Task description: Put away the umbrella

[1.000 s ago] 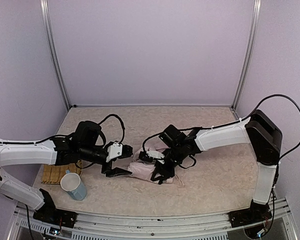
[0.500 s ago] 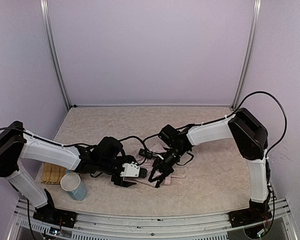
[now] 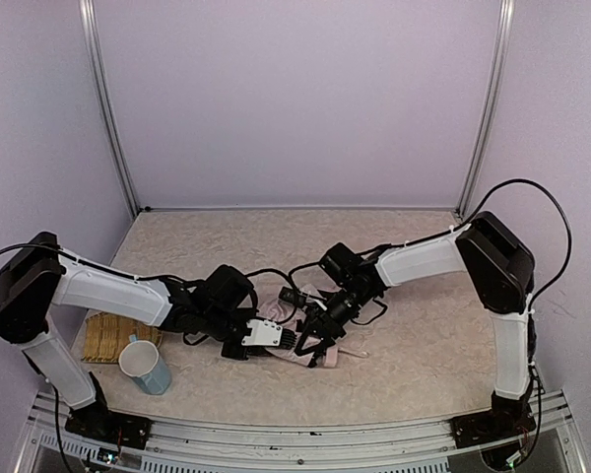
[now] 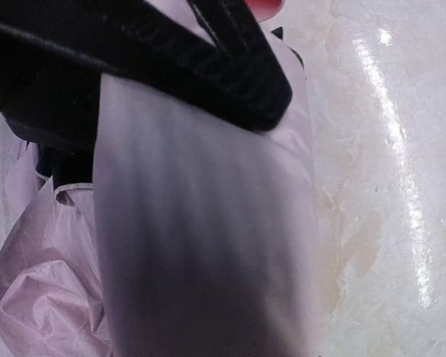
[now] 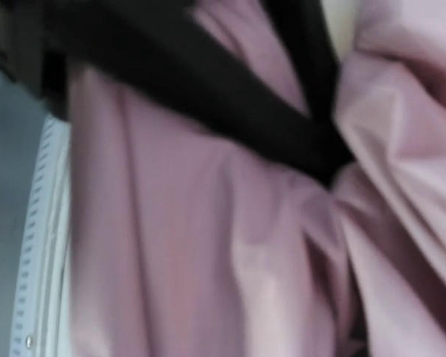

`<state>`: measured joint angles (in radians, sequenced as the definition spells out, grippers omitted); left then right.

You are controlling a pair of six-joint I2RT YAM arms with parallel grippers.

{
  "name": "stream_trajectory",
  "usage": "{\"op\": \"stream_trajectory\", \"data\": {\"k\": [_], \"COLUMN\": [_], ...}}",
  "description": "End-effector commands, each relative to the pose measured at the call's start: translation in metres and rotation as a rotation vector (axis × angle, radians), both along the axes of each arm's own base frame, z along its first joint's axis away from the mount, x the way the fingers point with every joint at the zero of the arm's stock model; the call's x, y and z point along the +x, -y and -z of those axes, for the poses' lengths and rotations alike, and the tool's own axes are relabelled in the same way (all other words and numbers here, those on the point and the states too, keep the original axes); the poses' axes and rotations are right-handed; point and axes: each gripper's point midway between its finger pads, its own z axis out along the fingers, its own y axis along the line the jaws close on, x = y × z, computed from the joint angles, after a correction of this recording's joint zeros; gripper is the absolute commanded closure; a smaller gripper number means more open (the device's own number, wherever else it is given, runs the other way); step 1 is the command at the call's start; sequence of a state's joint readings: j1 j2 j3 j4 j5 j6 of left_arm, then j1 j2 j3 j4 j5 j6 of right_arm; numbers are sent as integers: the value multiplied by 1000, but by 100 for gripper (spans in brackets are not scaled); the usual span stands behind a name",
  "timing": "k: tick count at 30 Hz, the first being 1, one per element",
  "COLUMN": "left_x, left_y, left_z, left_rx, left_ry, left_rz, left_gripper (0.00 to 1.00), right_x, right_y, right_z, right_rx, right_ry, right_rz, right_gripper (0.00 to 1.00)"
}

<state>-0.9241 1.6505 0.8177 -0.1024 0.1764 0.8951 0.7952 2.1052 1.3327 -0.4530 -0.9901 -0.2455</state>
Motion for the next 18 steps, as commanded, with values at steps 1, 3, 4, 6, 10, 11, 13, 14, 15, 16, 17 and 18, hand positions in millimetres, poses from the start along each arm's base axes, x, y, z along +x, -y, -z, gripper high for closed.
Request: {"op": "stream_trajectory", "data": {"k": [1, 3, 4, 6, 10, 11, 13, 14, 15, 16, 17, 18], "left_x": [-23, -25, -26, -30, -33, -34, -32, -32, -33, -31, -31, -32], "left_y": [3, 2, 1, -2, -8, -10, -10, -11, -10, -9, -9, -9], "left_z": [6, 13, 16, 24, 38, 39, 40, 39, 37, 34, 33, 31], "left_rx": [26, 58, 73, 102, 157, 168, 167, 163, 150, 138, 130, 127], "left_ry": [-241, -313, -343, -394, -514, -545, -597, -626, -663, -684, -705, -721], "left_rz": [-22, -47, -55, -66, -102, -111, -129, -135, -134, -135, -134, -130], "left_gripper": [94, 95, 96, 96, 98, 98, 98, 98, 98, 98, 98, 98], "right_x": [16, 23, 27, 37, 37, 31, 17, 10, 5, 2, 1, 2], "right_y": [22, 25, 28, 36, 52, 54, 54, 52, 50, 48, 46, 44], "right_z": [29, 7, -3, -24, -54, -61, -61, -59, -56, -51, -47, -40], "right_rx": [-169, -112, -87, -46, 3, 11, 3, -9, -28, -57, -91, -129], "right_ry": [145, 246, 303, 429, 701, 774, 914, 982, 1044, 1095, 1138, 1166], "right_rz": [146, 198, 233, 310, 397, 404, 382, 365, 345, 329, 312, 293], "right_gripper": [46, 38, 35, 32, 27, 26, 26, 26, 25, 24, 23, 22]}}
